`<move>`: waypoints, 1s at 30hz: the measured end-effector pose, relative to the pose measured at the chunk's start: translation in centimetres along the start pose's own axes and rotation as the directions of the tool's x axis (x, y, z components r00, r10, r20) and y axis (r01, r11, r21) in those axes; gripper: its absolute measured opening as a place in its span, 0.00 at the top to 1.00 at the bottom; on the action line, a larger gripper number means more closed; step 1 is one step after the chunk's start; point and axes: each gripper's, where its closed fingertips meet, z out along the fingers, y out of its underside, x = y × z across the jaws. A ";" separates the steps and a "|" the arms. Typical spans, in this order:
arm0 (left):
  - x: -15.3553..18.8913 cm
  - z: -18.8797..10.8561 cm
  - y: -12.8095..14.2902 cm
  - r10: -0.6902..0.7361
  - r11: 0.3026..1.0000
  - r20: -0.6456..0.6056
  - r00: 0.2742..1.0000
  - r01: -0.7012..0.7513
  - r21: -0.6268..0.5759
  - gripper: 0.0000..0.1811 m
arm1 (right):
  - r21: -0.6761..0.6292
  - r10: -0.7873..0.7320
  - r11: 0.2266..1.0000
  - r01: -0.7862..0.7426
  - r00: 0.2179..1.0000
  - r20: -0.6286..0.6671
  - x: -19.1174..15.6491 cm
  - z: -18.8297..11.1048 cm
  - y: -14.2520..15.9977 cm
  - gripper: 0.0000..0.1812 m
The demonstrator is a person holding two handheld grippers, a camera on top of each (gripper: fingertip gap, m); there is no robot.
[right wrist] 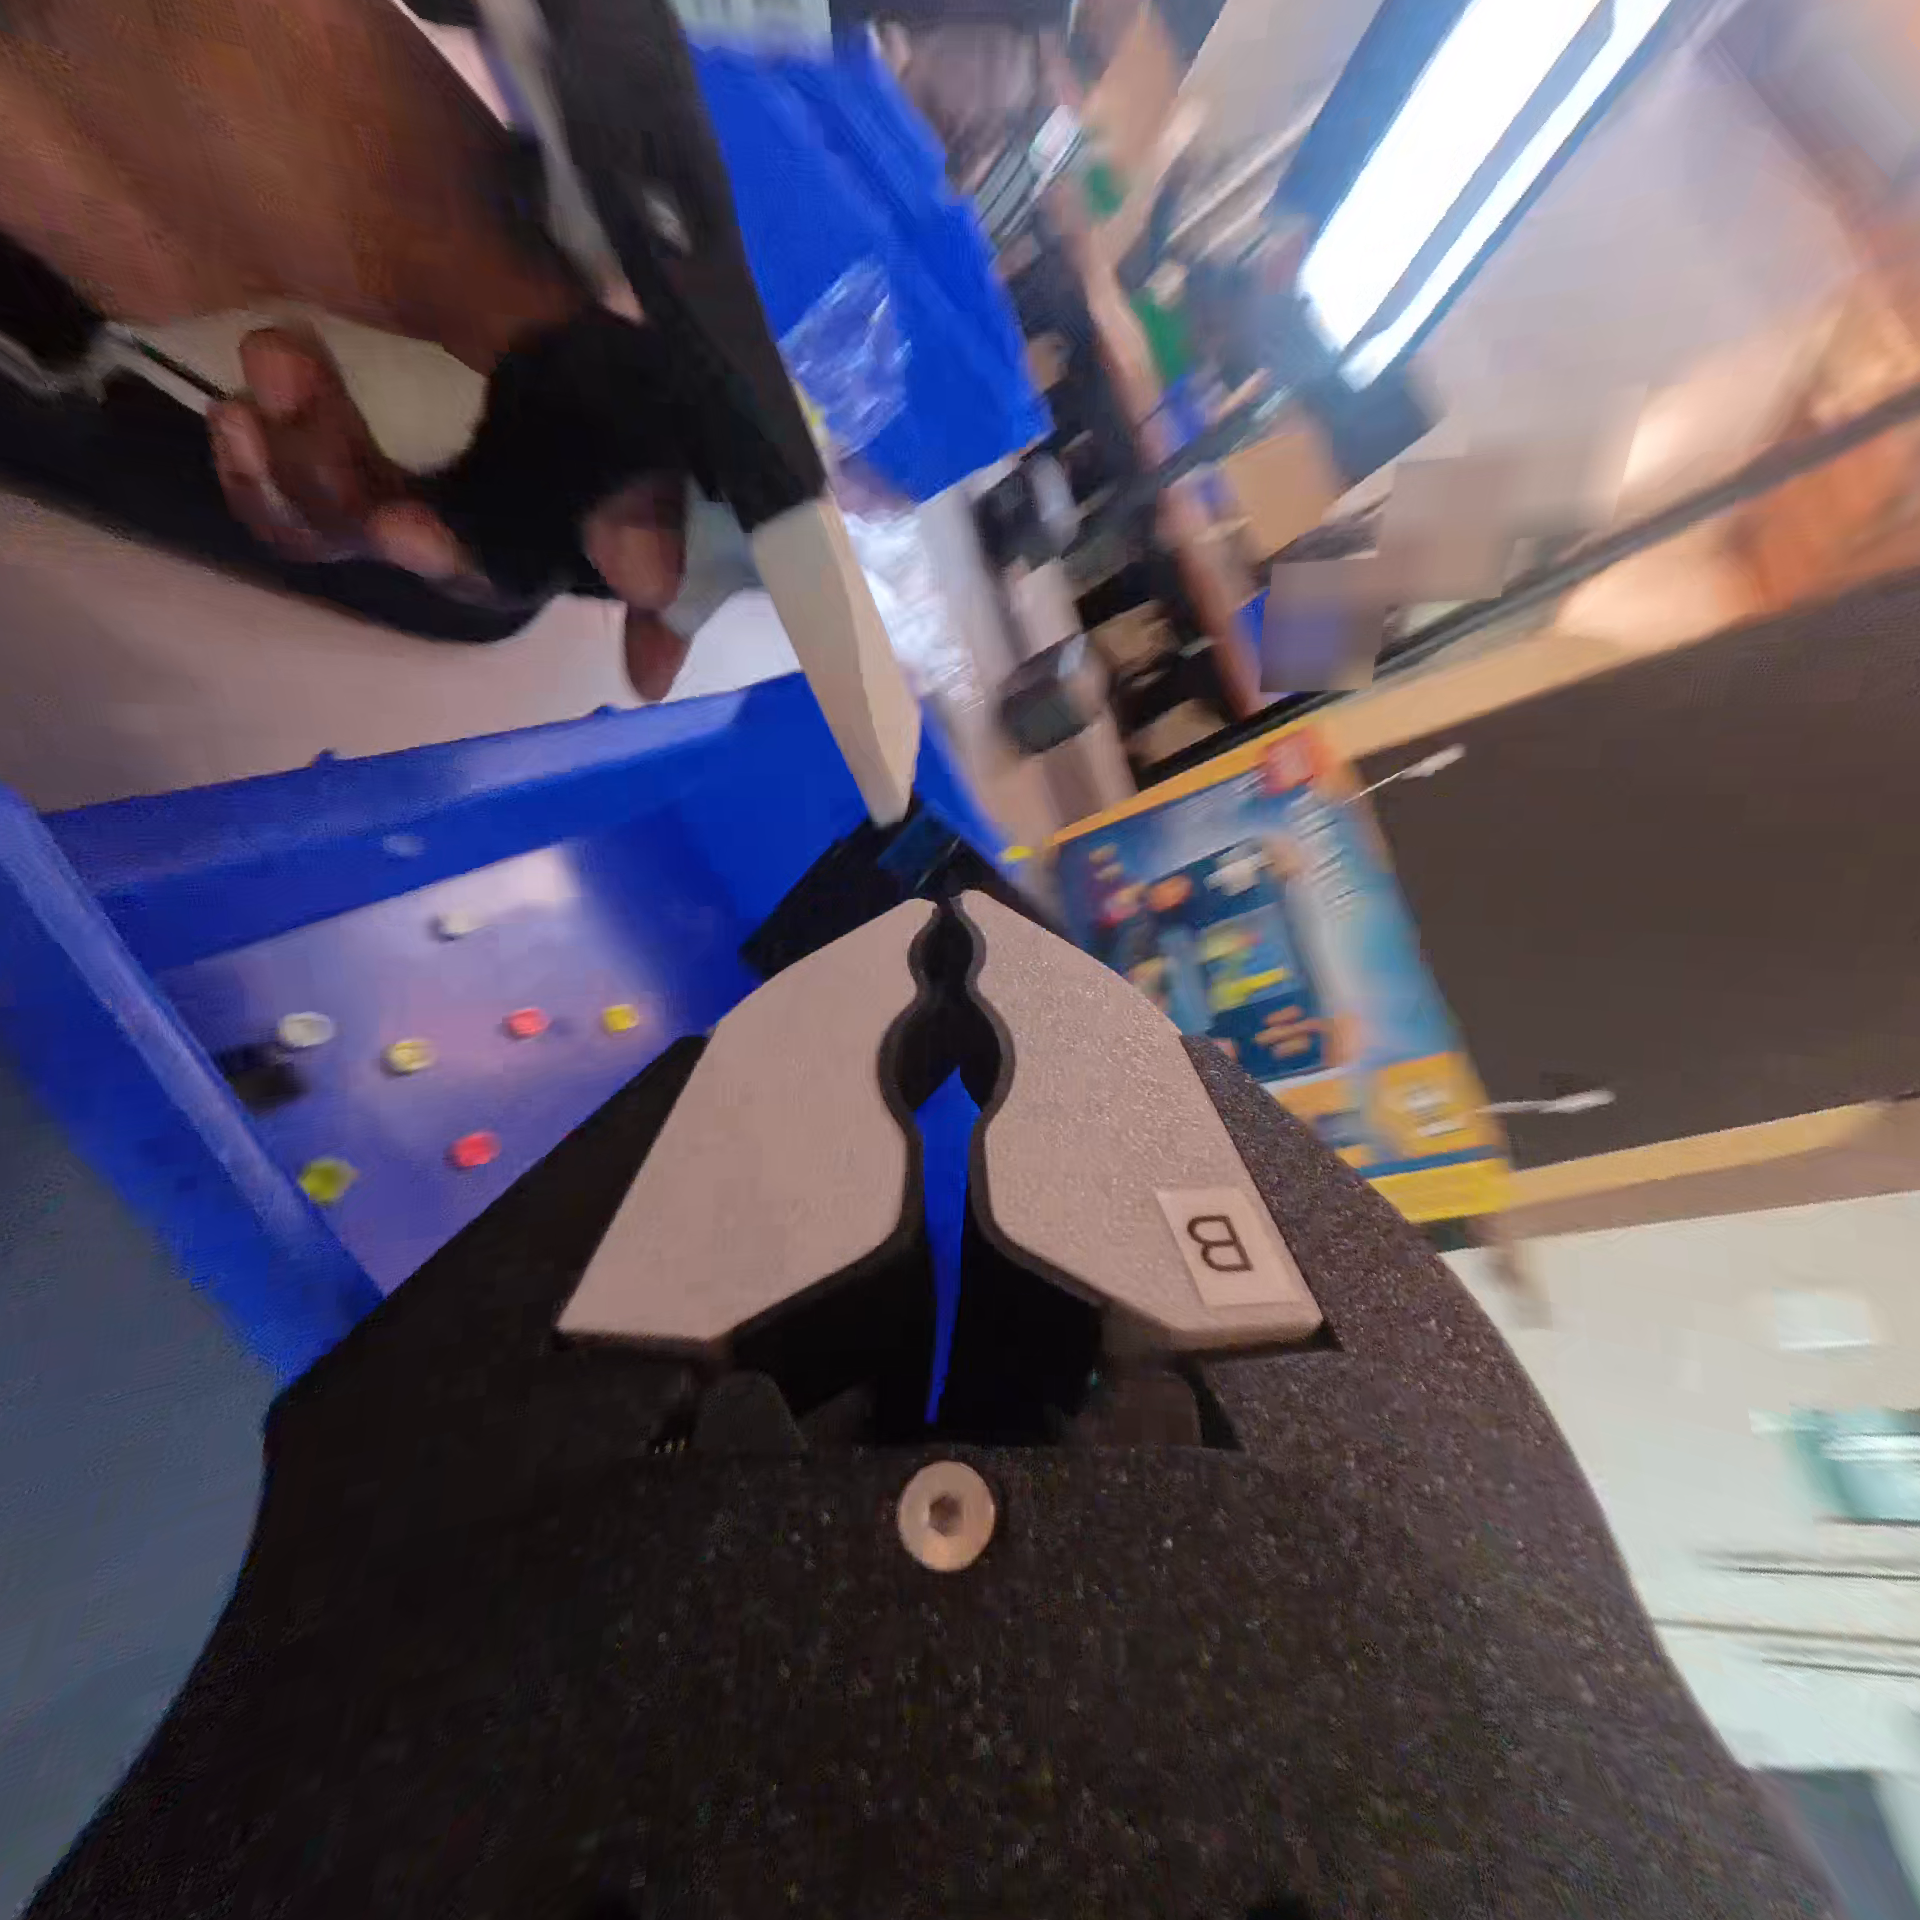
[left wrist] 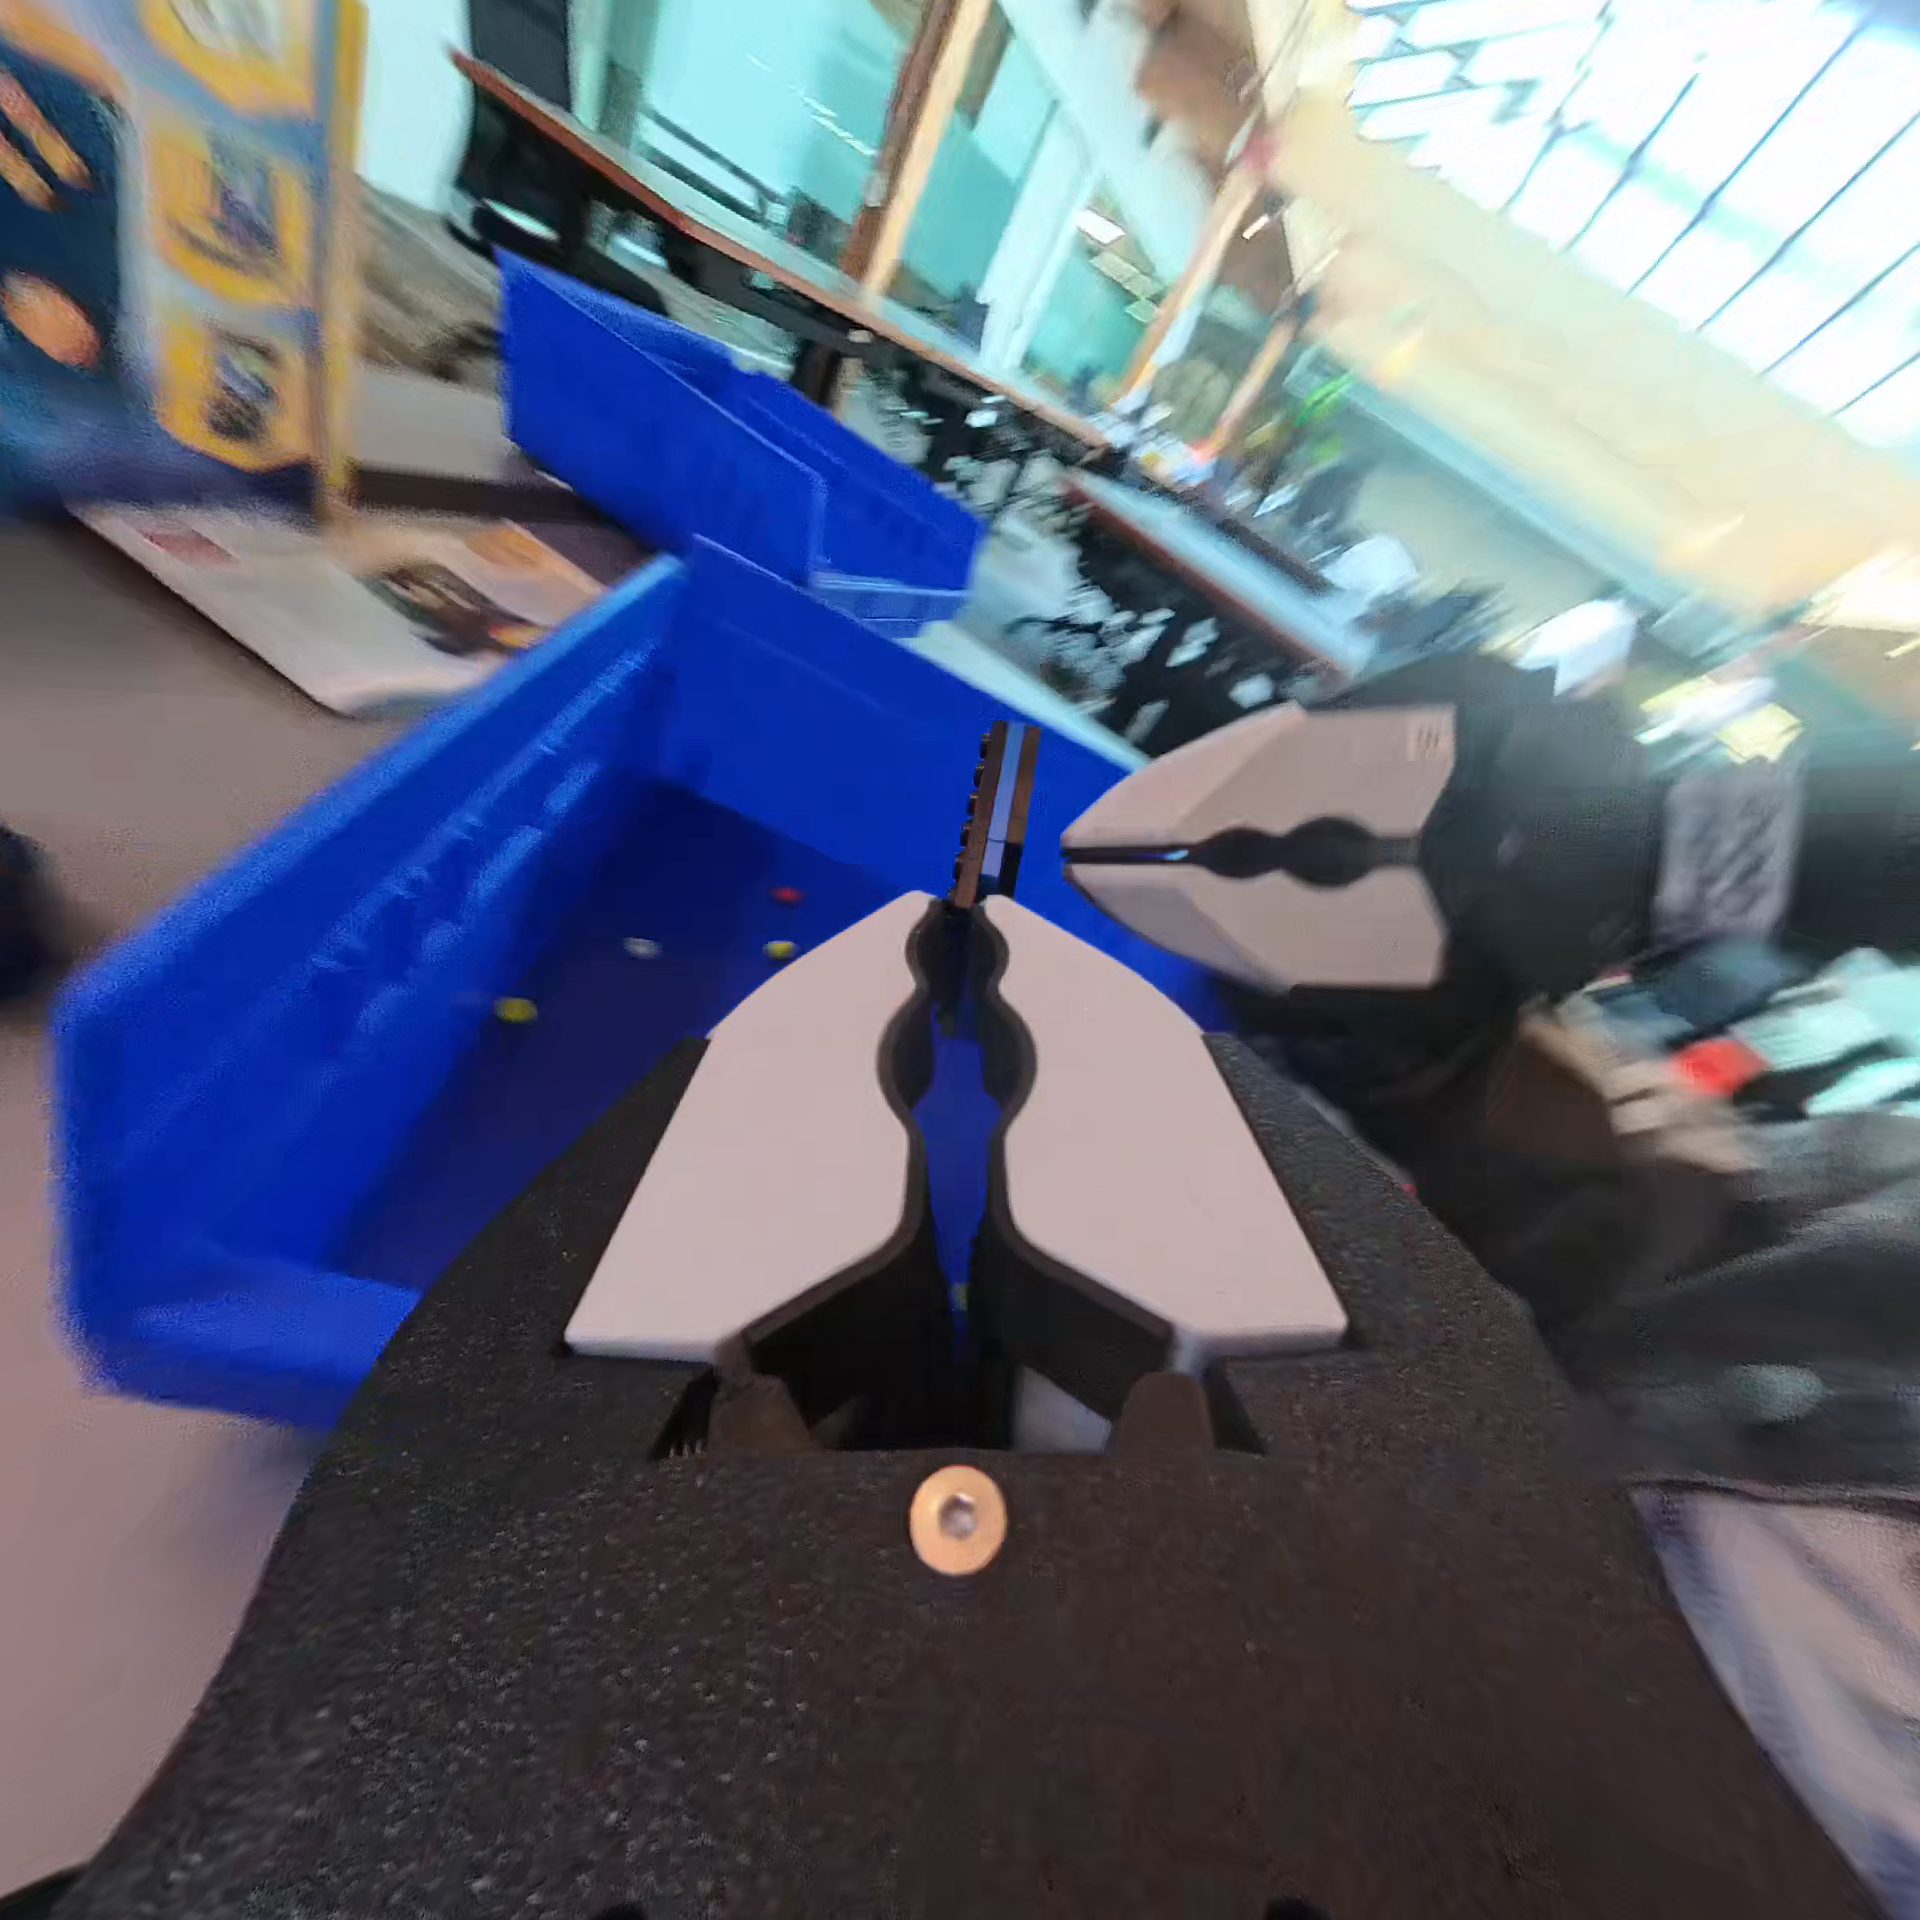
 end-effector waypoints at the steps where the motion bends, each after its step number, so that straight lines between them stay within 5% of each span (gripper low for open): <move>1: -0.6 0.0 0.1 0.054 0.999 0.049 0.997 -0.054 -0.006 0.98 | 0.023 0.088 0.996 -0.089 0.995 0.039 0.0 0.1 0.3 1.00; 2: -0.9 -0.1 0.0 0.019 1.000 0.037 0.999 -0.019 0.015 0.98 | 0.073 0.162 0.984 -0.165 0.986 0.042 0.5 -0.1 0.2 1.00; 4: -1.4 -0.2 -0.4 -0.052 0.996 -0.002 0.999 0.052 0.074 0.98 | 0.096 0.278 0.956 -0.279 0.960 0.027 1.6 -0.1 0.5 0.84; 5: -1.8 -0.3 -0.5 -0.027 0.996 0.020 0.999 0.025 0.090 0.98 | 0.071 0.316 0.946 -0.315 0.949 0.006 2.2 0.1 1.0 0.74; 8: -1.2 -0.7 -1.4 0.052 0.981 0.042 0.998 -0.059 0.184 0.98 | -0.006 0.387 0.922 -0.387 0.922 -0.003 2.1 0.6 1.7 0.67; 15: 1.9 -1.0 -1.9 0.259 0.933 0.028 0.965 -0.258 0.250 0.98 | 0.017 0.388 0.921 -0.389 0.921 0.039 1.1 1.7 -0.4 0.69; 22: 2.4 -1.7 -2.4 0.500 0.807 0.201 0.843 -0.537 0.245 0.98 | 0.133 0.583 0.798 -0.587 0.809 0.075 2.1 0.3 -2.1 0.76; 30: 3.2 -2.1 -3.0 0.657 0.645 0.328 0.679 -0.731 0.223 0.99 | 0.123 0.637 0.765 -0.632 0.771 -0.008 2.1 0.6 -2.2 0.78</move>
